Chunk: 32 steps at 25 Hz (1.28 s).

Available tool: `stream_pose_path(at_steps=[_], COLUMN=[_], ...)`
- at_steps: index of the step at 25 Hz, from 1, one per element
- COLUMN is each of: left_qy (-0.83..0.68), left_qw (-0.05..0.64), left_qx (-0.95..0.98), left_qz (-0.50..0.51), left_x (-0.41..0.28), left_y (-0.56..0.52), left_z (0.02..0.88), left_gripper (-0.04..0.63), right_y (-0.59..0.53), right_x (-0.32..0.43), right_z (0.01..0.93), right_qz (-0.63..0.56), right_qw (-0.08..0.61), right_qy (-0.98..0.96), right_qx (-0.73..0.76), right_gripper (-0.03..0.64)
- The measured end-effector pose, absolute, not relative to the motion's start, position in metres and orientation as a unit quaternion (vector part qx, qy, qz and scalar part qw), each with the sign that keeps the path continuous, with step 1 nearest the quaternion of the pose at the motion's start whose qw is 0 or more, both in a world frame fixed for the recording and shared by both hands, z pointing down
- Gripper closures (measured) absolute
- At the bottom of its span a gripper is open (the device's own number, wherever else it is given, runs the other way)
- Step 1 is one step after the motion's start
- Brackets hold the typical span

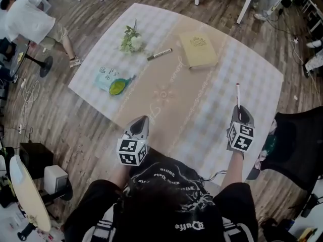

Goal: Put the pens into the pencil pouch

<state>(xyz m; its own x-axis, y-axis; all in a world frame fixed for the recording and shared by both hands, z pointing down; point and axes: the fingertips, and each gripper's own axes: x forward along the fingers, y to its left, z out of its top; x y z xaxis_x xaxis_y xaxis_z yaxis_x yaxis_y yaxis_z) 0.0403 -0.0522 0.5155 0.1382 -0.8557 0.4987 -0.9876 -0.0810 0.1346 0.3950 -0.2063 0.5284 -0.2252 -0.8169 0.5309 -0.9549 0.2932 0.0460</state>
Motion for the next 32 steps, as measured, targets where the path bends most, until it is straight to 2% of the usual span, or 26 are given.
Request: stream_pose_path(at_steps=[12,23,29,32], left_qy=[-0.683,-0.715,-0.736,-0.743], left_qw=[0.227,0.223,0.199,0.206], left_qx=[0.682,0.649,0.618,0.608], left_qz=[0.13,0.134,0.194,0.19], left_x=[0.009,-0.061,-0.107,-0.132], left_y=[-0.033,-0.035,-0.036,-0.042], left_z=[0.515,0.52,0.529,0.53], left_gripper=[0.575,0.574,0.574,0.572], right_y=[-0.161,-0.116,-0.104,-0.098], right_x=[0.297,0.168,0.109,0.083], right_z=[0.531,0.548,0.549,0.55], right_qz=[0.133,0.134,0.132,0.131], right_qw=[0.264,0.287,0.292,0.296], right_qy=[-0.826,-0.873,-0.886,-0.89], right_qx=[0.48,0.37,0.336,0.32], right_gripper=[0.545,0.545,0.545,0.545])
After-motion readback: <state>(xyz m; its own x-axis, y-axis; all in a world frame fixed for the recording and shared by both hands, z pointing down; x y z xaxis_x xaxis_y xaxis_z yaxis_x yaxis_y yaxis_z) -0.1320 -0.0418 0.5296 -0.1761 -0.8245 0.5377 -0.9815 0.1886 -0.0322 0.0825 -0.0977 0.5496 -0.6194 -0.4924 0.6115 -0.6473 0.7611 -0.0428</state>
